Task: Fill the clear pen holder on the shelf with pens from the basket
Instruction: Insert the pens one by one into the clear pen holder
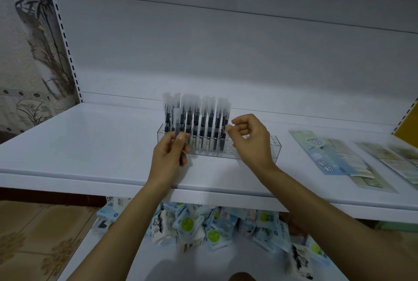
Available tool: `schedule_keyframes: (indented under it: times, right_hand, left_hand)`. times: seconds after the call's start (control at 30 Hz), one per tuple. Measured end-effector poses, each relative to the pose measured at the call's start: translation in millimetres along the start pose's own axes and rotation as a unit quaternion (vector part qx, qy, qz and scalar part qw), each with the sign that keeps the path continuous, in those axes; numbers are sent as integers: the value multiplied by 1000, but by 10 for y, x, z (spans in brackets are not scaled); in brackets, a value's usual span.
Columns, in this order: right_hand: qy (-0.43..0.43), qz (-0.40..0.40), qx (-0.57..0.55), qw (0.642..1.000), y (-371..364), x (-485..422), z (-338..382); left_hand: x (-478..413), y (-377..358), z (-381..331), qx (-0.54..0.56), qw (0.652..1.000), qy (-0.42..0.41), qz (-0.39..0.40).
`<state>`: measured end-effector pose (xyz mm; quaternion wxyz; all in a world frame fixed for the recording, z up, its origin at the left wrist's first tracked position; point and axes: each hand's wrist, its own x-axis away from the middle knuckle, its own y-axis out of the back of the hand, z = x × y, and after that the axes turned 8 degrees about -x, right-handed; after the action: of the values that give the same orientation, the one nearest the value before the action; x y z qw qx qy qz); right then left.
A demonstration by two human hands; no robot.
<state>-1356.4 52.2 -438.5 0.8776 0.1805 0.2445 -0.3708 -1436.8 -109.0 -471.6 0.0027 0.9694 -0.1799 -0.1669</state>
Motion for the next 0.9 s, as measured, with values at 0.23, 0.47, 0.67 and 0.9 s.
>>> schedule_keyframes:
  times: [0.23,0.47,0.67,0.9]
  right_hand:
    - [-61,156,-19,986,-160,122,221]
    - [-172,118,-115,971,-151,175,243]
    - [-246,48,-241,938,24,70,296]
    - [-255,9,-265,930,331,-49,275]
  left_hand:
    - [91,-107,-56,-163,968,-128,143]
    - [-11,105,-101,-314,917,-168,179]
    - [-299,531,-50,-378,901,-214,-9]
    - [-518,652,248,-367,929,-39,29]
